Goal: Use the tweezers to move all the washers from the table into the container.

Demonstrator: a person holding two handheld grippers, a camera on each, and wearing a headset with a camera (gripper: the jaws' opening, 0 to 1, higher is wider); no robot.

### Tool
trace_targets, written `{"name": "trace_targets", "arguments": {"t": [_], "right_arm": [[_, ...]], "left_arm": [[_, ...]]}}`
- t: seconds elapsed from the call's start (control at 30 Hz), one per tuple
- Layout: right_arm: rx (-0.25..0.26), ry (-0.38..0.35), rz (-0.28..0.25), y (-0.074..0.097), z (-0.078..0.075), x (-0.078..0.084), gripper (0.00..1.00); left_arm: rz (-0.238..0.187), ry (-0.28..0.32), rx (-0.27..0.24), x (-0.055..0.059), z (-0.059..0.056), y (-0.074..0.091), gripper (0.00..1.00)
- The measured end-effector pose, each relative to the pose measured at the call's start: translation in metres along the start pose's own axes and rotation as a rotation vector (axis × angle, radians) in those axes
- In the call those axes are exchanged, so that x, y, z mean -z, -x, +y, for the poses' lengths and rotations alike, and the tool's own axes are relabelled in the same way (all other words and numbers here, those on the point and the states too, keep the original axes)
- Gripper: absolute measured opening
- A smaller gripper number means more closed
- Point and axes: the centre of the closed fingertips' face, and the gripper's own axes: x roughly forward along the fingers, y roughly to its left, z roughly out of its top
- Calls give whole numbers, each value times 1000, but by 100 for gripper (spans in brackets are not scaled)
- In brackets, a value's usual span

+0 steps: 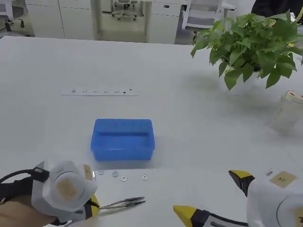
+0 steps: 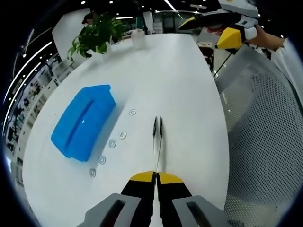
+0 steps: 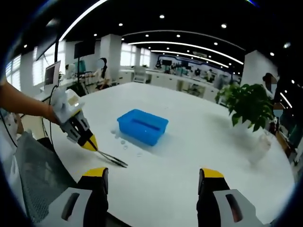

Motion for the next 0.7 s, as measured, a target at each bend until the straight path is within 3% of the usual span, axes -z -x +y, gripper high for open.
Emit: {"name": "trace_targets", "arguments": {"t": [0.1, 0.23, 0.37, 0.5, 0.57, 0.63, 0.7], "right_arm": [[4, 97, 34, -1, 6, 3, 72], [-43, 72, 17, -2, 20, 0, 67], [-44, 114, 24, -1, 23, -2, 65], [-58, 116, 9, 1, 26, -6, 62], [-69, 111, -3, 3, 29, -9, 60], [-99, 99, -12, 3, 35, -11, 57], [-175, 57, -35, 5, 49, -16, 50]], "left_arm": [[-52, -9, -32, -15, -2, 13, 0], [-110, 14, -43, -33, -8, 28, 0], [-181, 48, -68, -49, -11, 41, 0], [-278, 127, -100, -67, -13, 57, 0], [-301, 147, -109, -71, -15, 64, 0], [-323, 157, -124, -74, -16, 71, 0], [-353, 169, -130, -80, -18, 81, 0]]}}
